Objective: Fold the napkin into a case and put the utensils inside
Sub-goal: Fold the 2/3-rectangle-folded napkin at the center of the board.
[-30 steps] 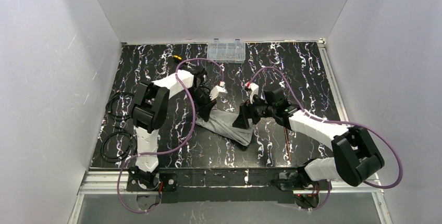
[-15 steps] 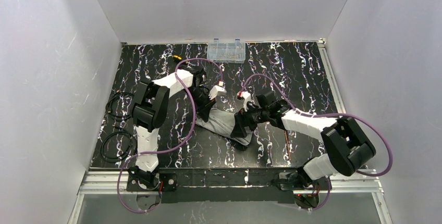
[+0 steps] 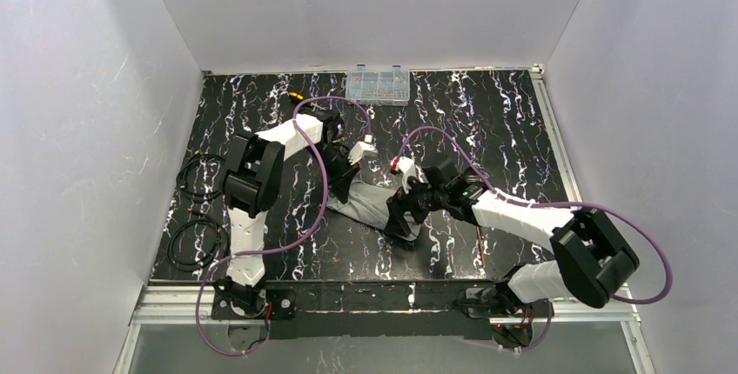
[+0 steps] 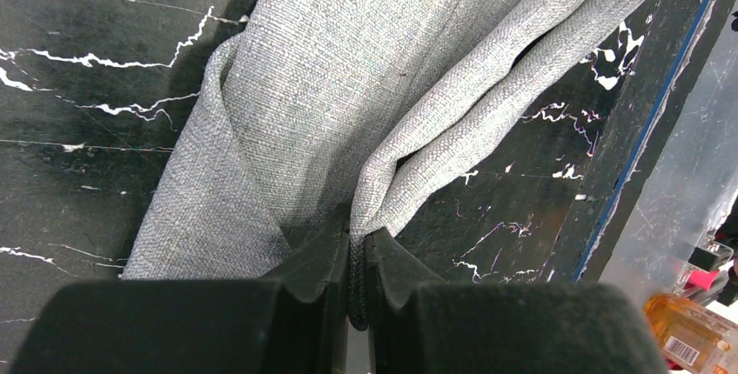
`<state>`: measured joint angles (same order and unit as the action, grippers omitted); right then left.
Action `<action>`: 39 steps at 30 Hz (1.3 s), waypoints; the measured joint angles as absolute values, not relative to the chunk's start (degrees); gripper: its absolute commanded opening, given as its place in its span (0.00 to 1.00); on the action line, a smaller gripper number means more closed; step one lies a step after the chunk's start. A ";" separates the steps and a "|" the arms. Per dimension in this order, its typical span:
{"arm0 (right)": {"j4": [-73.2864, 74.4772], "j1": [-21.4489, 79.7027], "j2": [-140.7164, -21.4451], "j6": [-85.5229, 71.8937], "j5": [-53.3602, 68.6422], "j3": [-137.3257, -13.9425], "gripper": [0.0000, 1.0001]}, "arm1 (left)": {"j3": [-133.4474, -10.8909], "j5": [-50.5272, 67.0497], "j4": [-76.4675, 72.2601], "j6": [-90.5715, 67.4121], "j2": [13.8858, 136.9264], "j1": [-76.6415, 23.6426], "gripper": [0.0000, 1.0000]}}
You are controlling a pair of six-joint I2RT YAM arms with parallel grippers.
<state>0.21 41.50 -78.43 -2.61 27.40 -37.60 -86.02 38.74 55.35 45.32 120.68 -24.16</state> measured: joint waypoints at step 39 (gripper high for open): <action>5.85 43.99 -71.92 2.33 21.10 -37.67 0.83 | -86.87 39.46 57.49 45.32 120.70 -22.98 0.02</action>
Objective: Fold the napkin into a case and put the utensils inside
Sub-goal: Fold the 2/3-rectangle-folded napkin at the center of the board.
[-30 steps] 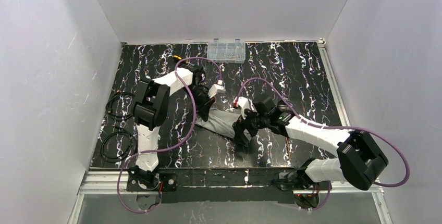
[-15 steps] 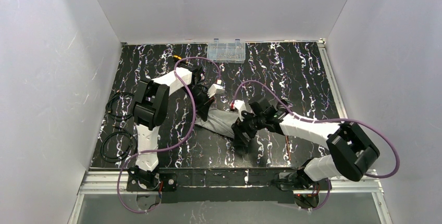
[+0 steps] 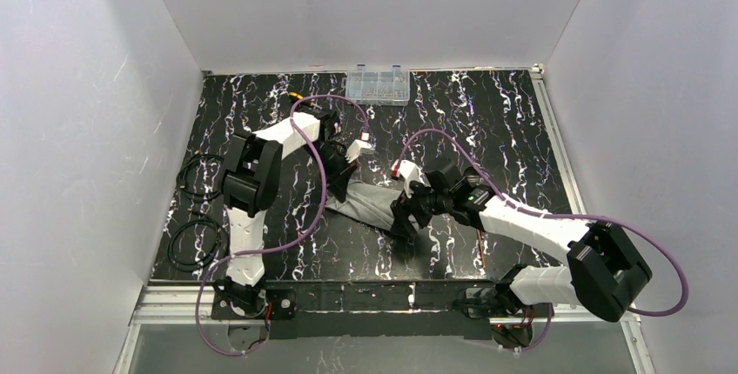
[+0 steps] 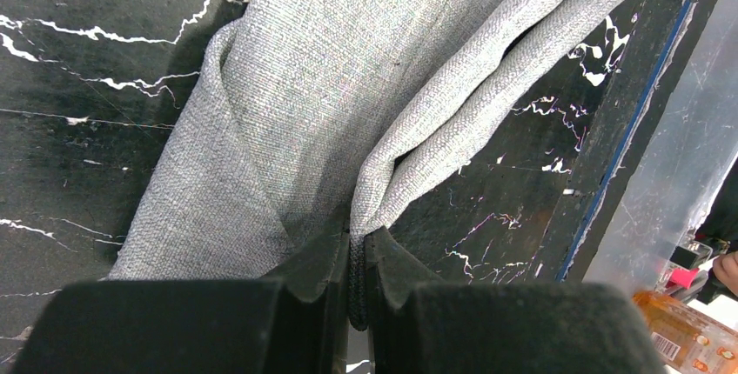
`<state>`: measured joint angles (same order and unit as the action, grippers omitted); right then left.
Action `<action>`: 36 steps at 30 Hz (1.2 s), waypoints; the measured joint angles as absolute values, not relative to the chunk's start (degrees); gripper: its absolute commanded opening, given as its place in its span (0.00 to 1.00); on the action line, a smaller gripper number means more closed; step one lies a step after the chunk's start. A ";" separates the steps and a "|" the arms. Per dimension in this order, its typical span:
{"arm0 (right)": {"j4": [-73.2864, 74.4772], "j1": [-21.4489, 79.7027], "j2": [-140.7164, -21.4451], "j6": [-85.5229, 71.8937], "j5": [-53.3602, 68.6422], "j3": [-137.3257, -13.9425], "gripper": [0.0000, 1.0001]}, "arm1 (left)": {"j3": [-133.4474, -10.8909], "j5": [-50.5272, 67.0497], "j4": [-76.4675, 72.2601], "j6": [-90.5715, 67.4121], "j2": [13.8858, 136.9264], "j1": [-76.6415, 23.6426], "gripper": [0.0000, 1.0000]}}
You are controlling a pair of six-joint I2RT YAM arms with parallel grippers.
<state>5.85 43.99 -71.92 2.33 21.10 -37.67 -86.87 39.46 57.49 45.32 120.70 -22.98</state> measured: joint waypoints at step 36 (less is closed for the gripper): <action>9.87 45.76 -78.02 3.84 12.21 -40.16 0.12 | -91.31 43.31 63.37 44.97 124.44 -21.37 0.44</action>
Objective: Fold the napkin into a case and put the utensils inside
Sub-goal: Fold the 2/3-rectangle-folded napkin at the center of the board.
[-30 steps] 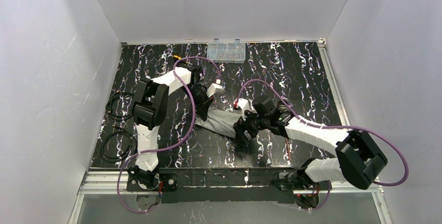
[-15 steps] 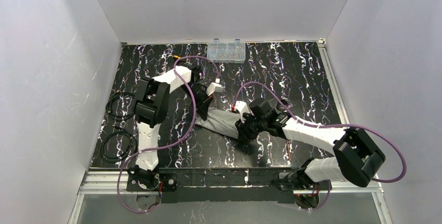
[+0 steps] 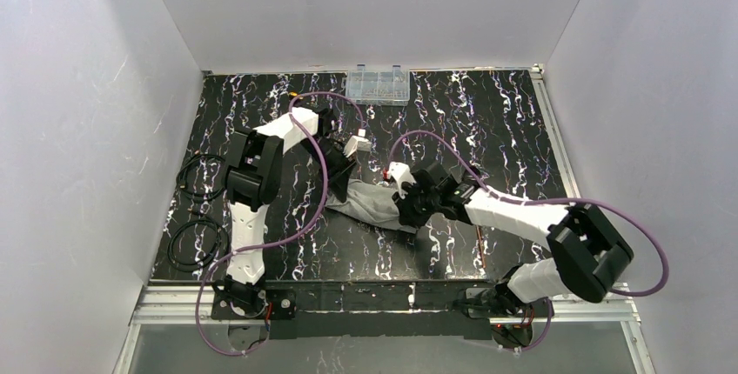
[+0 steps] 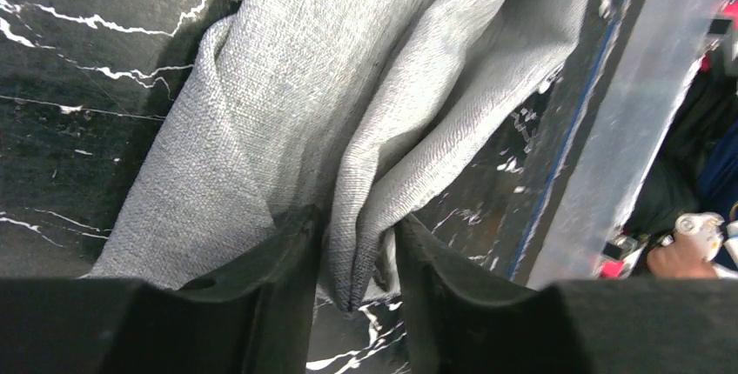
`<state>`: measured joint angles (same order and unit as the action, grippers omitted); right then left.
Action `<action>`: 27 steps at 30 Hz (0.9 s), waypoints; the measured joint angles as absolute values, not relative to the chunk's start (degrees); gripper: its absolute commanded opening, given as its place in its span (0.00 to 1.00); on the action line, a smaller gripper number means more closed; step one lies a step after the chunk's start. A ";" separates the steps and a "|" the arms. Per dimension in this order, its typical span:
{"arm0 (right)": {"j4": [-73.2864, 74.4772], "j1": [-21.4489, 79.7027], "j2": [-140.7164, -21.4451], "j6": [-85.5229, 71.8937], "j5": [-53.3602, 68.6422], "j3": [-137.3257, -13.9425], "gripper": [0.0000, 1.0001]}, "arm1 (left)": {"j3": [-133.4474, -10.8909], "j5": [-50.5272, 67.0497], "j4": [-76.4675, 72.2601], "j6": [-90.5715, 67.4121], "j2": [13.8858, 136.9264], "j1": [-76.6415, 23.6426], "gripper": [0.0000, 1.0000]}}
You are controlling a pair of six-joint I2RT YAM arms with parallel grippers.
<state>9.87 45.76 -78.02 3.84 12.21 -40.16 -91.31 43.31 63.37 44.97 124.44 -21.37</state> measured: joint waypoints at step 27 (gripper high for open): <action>13.52 38.26 -88.84 -0.19 20.75 -45.30 0.13 | -91.55 40.42 69.17 54.37 116.51 -17.82 0.54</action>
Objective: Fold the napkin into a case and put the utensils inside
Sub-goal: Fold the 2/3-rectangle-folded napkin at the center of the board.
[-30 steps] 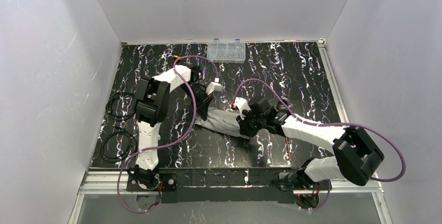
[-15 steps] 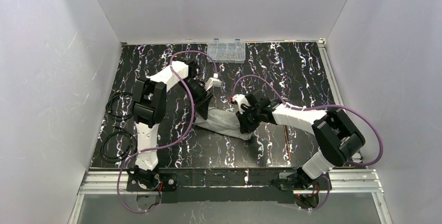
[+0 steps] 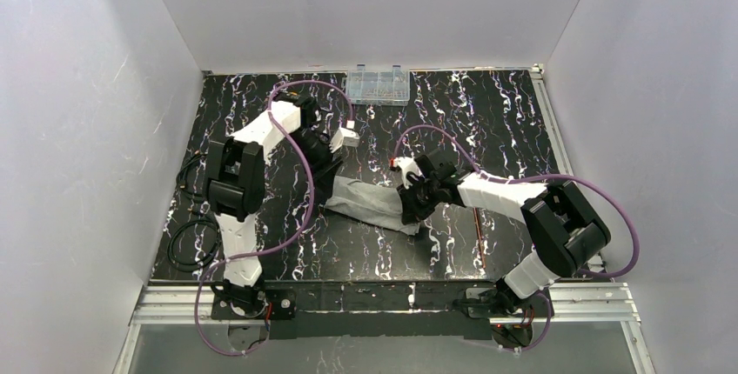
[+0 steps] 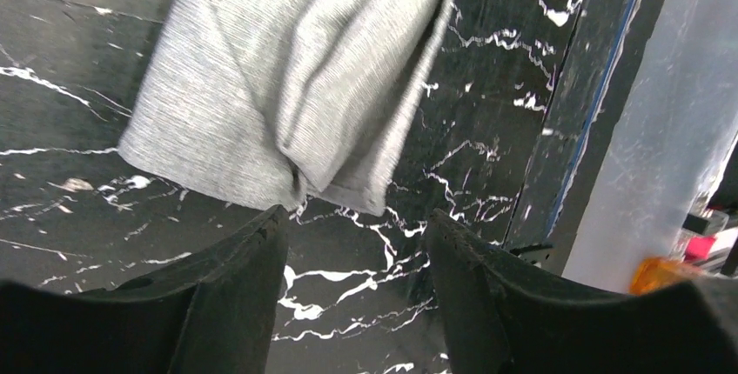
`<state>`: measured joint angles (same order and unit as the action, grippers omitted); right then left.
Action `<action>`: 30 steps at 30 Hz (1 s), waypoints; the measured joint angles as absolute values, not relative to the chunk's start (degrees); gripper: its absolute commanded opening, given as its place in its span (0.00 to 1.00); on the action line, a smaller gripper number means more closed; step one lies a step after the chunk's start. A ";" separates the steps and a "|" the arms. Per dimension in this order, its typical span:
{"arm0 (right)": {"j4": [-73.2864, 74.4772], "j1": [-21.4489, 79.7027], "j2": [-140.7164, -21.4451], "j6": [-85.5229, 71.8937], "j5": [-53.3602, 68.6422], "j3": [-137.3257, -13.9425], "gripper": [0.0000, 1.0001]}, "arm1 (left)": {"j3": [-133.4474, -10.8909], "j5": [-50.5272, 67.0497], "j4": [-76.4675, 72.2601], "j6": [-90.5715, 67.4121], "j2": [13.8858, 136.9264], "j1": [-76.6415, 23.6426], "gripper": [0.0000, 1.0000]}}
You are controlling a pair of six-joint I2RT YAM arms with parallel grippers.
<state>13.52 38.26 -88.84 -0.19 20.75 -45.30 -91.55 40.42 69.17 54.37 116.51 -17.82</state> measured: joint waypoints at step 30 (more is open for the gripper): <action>13.41 36.80 -89.54 -2.68 24.60 -45.08 0.11 | -86.02 40.29 72.29 62.39 116.57 -18.02 0.50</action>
